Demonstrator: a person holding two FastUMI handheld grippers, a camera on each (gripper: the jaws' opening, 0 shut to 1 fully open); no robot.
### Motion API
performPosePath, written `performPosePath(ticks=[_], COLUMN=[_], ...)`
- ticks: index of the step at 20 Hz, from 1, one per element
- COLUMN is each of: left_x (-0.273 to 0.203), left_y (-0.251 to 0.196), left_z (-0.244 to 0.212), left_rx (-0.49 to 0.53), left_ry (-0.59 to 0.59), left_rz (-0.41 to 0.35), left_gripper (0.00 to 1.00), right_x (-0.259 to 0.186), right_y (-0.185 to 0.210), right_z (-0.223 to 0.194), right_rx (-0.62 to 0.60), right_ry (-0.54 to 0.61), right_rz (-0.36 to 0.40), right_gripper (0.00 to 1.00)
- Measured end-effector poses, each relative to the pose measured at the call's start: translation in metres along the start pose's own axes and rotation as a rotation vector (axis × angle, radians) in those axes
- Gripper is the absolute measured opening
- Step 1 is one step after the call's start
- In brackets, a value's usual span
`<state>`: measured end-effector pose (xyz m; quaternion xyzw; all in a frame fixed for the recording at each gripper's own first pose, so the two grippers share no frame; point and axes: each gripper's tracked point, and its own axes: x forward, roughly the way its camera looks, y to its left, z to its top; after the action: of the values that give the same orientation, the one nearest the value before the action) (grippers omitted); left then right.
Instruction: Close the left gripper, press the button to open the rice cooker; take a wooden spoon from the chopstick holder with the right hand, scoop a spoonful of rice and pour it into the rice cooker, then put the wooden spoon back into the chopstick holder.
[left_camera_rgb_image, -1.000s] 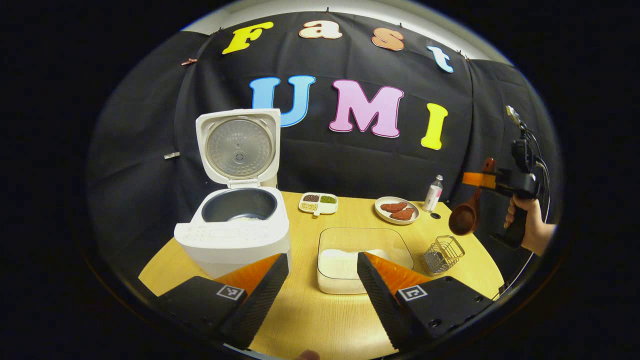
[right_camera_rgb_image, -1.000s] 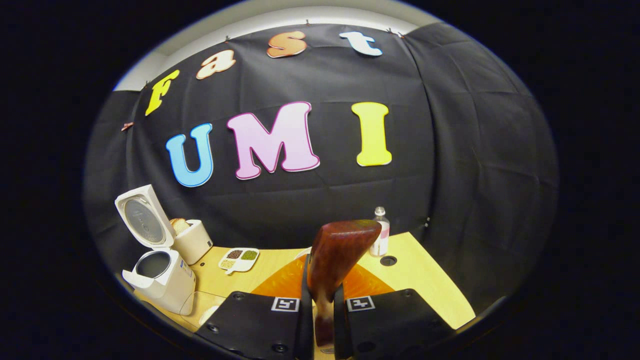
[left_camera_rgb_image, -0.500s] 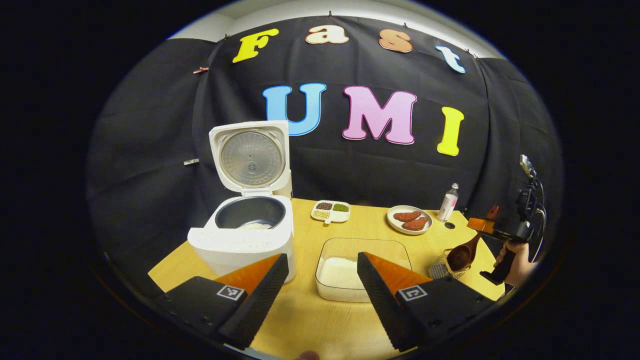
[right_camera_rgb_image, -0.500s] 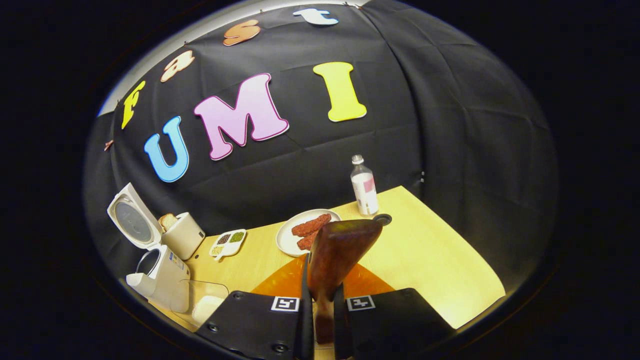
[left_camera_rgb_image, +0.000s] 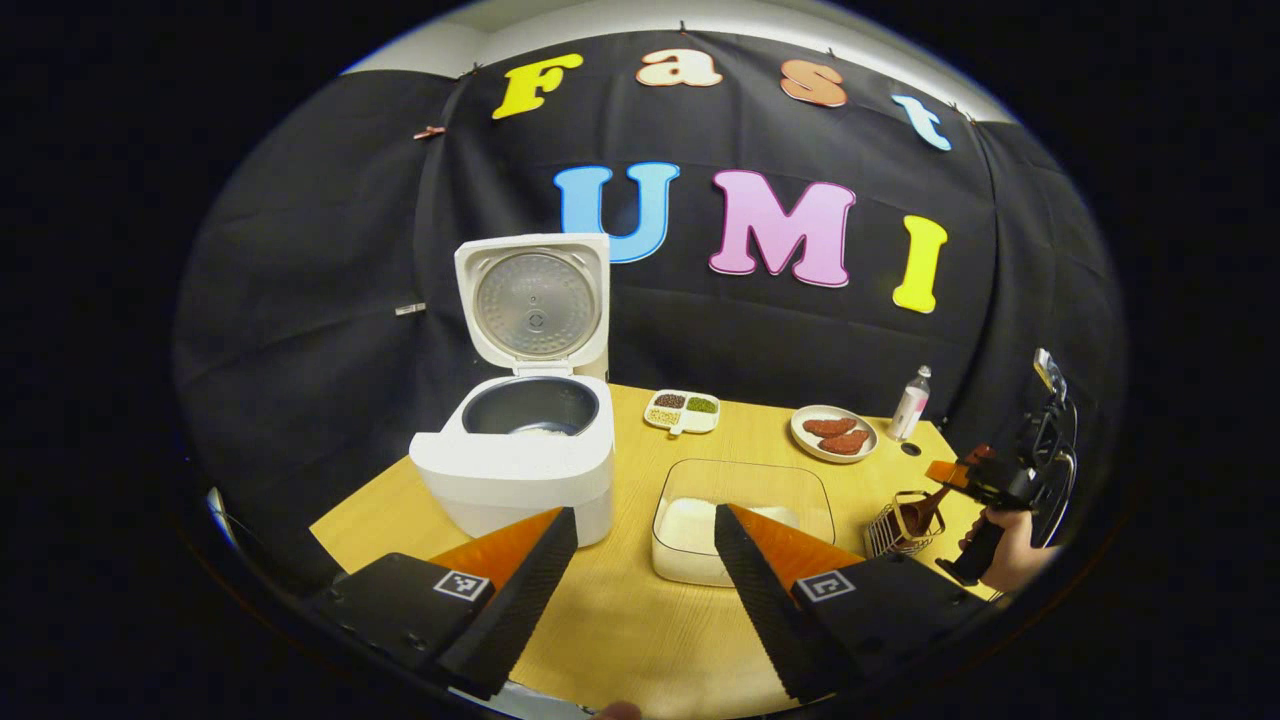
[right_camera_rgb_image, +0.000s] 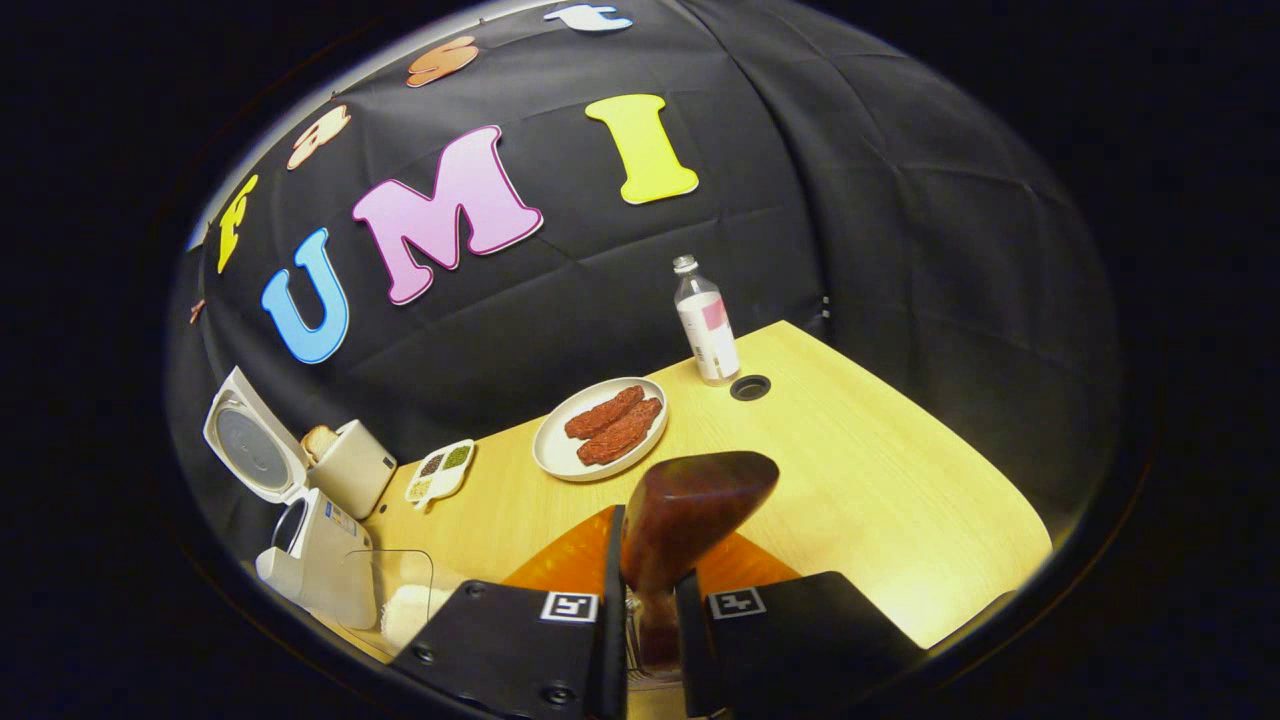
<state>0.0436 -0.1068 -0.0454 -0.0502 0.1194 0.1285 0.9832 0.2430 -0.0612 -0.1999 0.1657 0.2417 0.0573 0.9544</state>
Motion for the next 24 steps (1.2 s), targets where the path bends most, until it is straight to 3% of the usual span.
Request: performPosePath(ticks=[1,4,9,13,17,20,24], left_x=[0.0,0.001,0.002,0.006,0.016,0.031,0.053], left_y=[0.003,0.019,0.041,0.071,0.098,0.112,0.113], left_z=[0.001,0.014,0.049,0.09,0.138,0.169,0.221], left_rx=[-0.021,-0.047,-0.069,-0.056,0.027,0.078,0.067], left_ry=[-0.002,-0.025,-0.083,-0.128,-0.162,-0.126,-0.132], left_rz=[0.002,0.012,-0.006,0.023,0.046,0.048,-0.02], left_gripper=[0.95,0.95,0.96,0.95,0.95,0.96,0.95], right_x=[-0.003,-0.022,-0.055,-0.087,-0.127,-0.155,-0.186], right_y=[-0.001,-0.008,-0.018,-0.026,-0.027,-0.022,-0.01], right_z=[0.001,0.003,0.017,0.023,0.042,0.052,0.062], right_rx=[-0.006,-0.04,-0.113,-0.127,-0.182,-0.216,-0.259], right_ry=[-0.001,-0.003,-0.047,-0.049,-0.13,-0.169,-0.225], right_rz=[-0.004,-0.031,-0.089,-0.141,-0.184,-0.203,-0.217], right_gripper=[0.37,0.87,0.98,0.98,0.98,0.98,0.99])
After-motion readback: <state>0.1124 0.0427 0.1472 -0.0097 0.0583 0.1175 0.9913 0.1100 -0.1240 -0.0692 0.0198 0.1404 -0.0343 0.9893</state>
